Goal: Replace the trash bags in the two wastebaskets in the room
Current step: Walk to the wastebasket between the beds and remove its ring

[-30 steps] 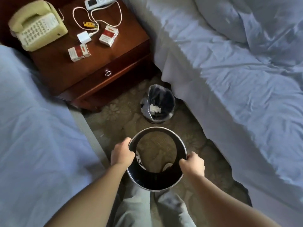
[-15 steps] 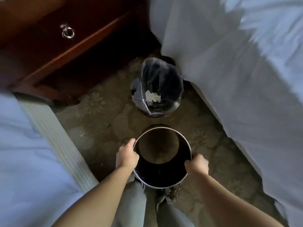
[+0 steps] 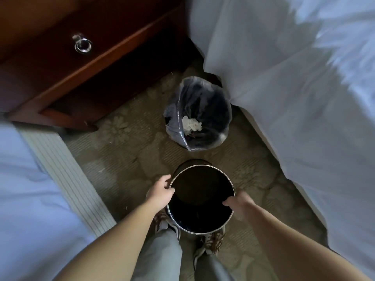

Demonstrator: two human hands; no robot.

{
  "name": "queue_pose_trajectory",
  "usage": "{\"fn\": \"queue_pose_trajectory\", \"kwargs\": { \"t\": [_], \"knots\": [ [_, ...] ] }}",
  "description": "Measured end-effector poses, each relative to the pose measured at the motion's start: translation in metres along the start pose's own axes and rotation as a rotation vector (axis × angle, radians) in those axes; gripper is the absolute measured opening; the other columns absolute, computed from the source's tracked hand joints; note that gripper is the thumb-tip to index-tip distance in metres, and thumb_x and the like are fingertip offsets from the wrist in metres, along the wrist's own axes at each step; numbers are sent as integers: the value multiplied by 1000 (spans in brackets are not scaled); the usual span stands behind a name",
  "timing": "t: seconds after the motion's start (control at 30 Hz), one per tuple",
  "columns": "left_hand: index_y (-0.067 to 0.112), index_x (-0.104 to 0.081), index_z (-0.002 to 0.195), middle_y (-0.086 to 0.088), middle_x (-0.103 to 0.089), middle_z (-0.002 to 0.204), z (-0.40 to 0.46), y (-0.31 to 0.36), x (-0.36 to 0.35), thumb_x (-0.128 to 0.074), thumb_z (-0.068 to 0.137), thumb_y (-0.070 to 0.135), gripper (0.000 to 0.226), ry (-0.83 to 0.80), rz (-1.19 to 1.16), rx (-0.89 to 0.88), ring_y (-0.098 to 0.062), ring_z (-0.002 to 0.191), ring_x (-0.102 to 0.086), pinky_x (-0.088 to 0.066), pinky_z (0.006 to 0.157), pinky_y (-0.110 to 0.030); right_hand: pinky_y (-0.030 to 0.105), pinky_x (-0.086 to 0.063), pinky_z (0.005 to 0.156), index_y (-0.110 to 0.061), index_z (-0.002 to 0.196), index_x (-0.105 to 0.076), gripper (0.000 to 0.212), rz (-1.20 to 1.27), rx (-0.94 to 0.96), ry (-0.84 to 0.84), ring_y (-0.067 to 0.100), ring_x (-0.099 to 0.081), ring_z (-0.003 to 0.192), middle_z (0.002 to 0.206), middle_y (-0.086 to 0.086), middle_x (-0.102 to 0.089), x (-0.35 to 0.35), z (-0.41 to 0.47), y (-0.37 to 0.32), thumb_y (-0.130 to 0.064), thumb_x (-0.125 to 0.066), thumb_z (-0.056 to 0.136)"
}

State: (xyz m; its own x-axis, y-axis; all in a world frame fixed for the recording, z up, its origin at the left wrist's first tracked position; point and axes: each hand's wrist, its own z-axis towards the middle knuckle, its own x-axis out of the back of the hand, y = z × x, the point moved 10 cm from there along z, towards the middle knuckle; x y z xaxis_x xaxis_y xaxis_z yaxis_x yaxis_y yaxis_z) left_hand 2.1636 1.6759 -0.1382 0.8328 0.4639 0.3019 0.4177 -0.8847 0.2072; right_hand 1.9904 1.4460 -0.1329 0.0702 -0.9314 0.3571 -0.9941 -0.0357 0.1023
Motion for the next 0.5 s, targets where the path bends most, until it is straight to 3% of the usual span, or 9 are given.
{"fn": "queue_pose_trajectory", "kwargs": {
  "t": [0.07, 0.13, 0.23, 0.3, 0.37, 0.43, 0.5],
  "knots": [
    [23, -55, 132, -1, -62, 131, -7, 26, 23, -57, 94, 21, 38, 101, -106, -45, -21, 119, -57, -40, 96, -26, 32, -47, 94, -5, 125, -56, 44, 24, 85, 153, 34, -59, 116, 123, 18, -64, 25, -19, -31, -20, -62, 84],
    [19, -59, 127, 0, -65, 123, -9, 60, 49, -55, 96, 26, 33, 194, -217, -99, -18, 110, -59, -39, 88, -25, 33, -44, 98, -7, 133, -52, 46, 222, 149, 233, 35, -55, 120, 128, 19, -60, 43, -30, -62, -21, -55, 89],
    [20, -51, 137, -1, -57, 135, 10, 107, 75, -53, 96, 38, 45, 219, -378, -131, -18, 115, -54, -43, 97, -33, 38, -44, 103, -17, 136, -51, 45, 539, 207, 281, 32, -55, 120, 132, 13, -59, 63, -20, -108, -33, -51, 94],
    [27, -36, 147, -3, -44, 149, 32, 130, 81, -56, 90, 49, 64, 156, -505, -112, -25, 131, -46, -39, 108, -46, 41, -43, 105, -17, 138, -50, 48, 735, 201, 226, 32, -54, 121, 134, 12, -58, 65, 0, -135, -39, -49, 95],
    [35, -31, 147, -4, -41, 151, 53, 143, 83, -63, 83, 55, 74, 127, -508, -99, -29, 134, -44, -39, 108, -53, 44, -40, 108, -15, 140, -47, 51, 937, 173, 128, 32, -52, 124, 136, 12, -56, 62, 22, -159, -41, -48, 96],
    [32, -49, 135, -4, -55, 138, 61, 154, 96, -70, 82, 43, 58, 228, -448, -157, -28, 122, -55, -50, 97, -46, 49, -41, 108, -13, 136, -51, 48, 1030, 168, 55, 33, -54, 120, 132, 13, -58, 56, 40, -172, -37, -53, 94],
    [24, -69, 108, -3, -67, 113, 61, 158, 112, -70, 85, 24, 23, 377, -337, -205, -22, 100, -63, -54, 72, -29, 52, -48, 101, -12, 113, -62, 28, 1026, 166, 151, 35, -60, 111, 121, 15, -64, 62, 49, -167, -24, -63, 88]
  ]
}}
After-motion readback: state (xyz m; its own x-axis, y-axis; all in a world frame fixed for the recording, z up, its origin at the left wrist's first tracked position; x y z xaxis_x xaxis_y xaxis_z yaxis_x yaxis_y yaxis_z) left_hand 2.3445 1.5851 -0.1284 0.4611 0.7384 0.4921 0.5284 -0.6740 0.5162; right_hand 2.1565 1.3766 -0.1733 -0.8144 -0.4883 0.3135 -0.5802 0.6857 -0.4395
